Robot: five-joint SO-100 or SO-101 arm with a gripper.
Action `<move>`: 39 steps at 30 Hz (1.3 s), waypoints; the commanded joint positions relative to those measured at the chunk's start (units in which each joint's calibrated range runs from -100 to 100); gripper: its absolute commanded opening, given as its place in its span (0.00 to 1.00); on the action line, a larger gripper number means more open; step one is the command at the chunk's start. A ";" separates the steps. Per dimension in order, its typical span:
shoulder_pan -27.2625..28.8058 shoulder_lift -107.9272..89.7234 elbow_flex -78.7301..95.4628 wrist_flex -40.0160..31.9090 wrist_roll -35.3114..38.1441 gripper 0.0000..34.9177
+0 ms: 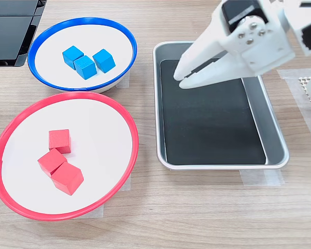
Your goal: Relocate any blue block in the red dish to the blue dish, correcting any misplacements.
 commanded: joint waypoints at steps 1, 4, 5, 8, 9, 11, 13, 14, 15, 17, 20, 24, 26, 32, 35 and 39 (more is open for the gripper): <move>0.79 -8.43 4.23 3.04 0.78 0.00; 1.92 -14.14 7.05 7.58 1.61 0.00; 2.10 -14.82 7.32 8.15 1.81 0.00; 2.48 -17.64 8.51 10.46 2.25 0.00; 2.67 -18.75 9.14 10.96 2.39 0.00; 3.23 -21.39 11.06 11.70 2.64 0.00; 3.61 -23.27 12.15 12.94 2.74 0.00; 3.61 -24.04 12.42 13.85 2.74 0.00; 3.61 -24.63 12.69 14.59 2.69 0.00; 3.61 -26.08 13.15 15.66 2.54 0.00; 3.61 -28.13 13.60 16.74 2.44 0.00; 4.08 -33.59 14.51 20.95 2.05 0.00; 4.17 -34.78 14.61 22.35 1.76 0.00; 4.08 -34.78 14.61 22.35 1.76 0.00; 4.08 -34.78 14.61 22.35 1.71 0.00; 4.08 -34.78 14.61 22.35 1.76 0.00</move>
